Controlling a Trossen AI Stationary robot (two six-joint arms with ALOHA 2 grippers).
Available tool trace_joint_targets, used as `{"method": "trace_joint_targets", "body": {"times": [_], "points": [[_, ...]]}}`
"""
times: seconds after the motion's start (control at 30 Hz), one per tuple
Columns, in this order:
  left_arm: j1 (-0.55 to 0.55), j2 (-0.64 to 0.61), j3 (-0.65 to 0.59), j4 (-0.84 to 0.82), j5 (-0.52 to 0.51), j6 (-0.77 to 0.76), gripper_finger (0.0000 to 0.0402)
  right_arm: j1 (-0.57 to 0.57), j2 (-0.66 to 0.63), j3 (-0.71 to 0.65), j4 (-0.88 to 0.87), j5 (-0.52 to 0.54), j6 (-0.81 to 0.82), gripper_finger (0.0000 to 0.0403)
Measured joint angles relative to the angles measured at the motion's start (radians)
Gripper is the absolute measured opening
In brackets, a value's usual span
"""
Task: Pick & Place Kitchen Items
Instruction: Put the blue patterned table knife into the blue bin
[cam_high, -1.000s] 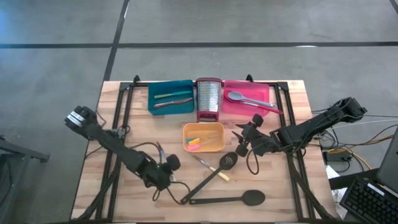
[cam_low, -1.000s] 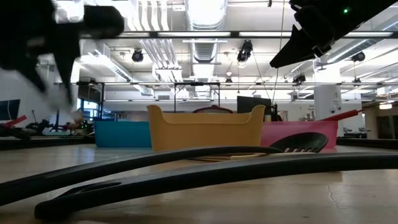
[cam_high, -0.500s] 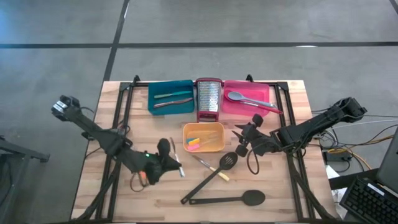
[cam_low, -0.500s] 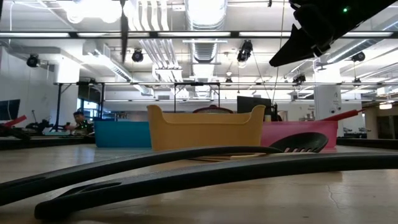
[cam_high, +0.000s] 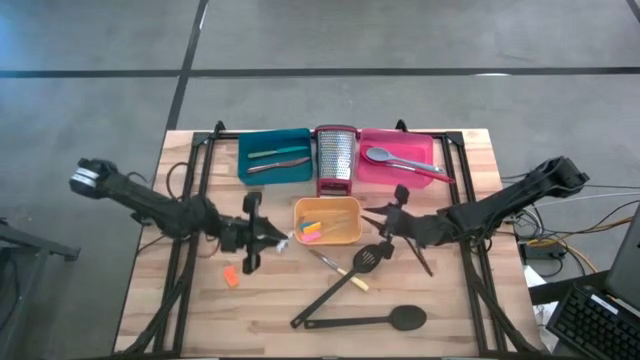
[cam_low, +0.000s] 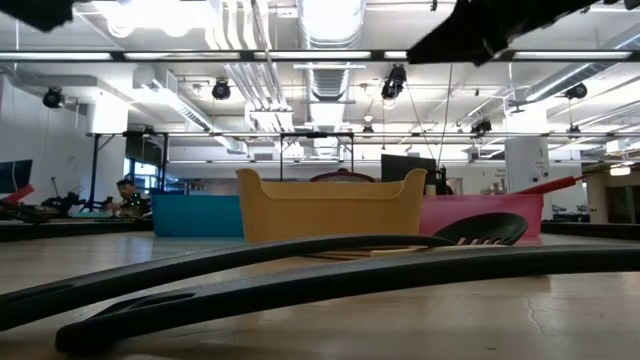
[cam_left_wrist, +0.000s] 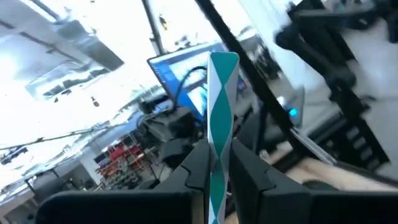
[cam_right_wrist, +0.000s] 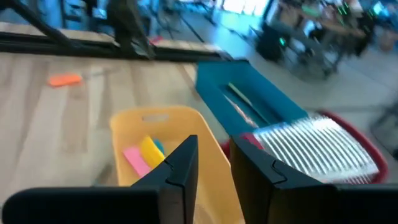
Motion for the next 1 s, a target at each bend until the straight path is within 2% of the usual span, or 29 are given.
{"method": "trace_joint_targets", "body": {"times": [0.2, 0.33, 0.73, 1.0], "points": [[0.115, 0.003, -0.064, 0.128, 0.168, -0.127, 0.0037, -0.002, 0.104, 0.006, 0.257, -0.089, -0.176, 0.0075], [0.141, 0.017, -0.075, 0.128, 0.171, -0.143, 0.0037, -0.002, 0.202, 0.045, 0.374, -0.139, -0.273, 0.0089], [0.141, 0.031, -0.071, 0.131, 0.189, -0.142, 0.0037, -0.058, 0.421, 0.286, 0.325, -0.140, -0.350, 0.0207], [0.141, 0.032, -0.071, 0.131, 0.188, -0.143, 0.0037, -0.099, 0.543, 0.446, 0.197, -0.177, -0.339, 0.0246]]}}
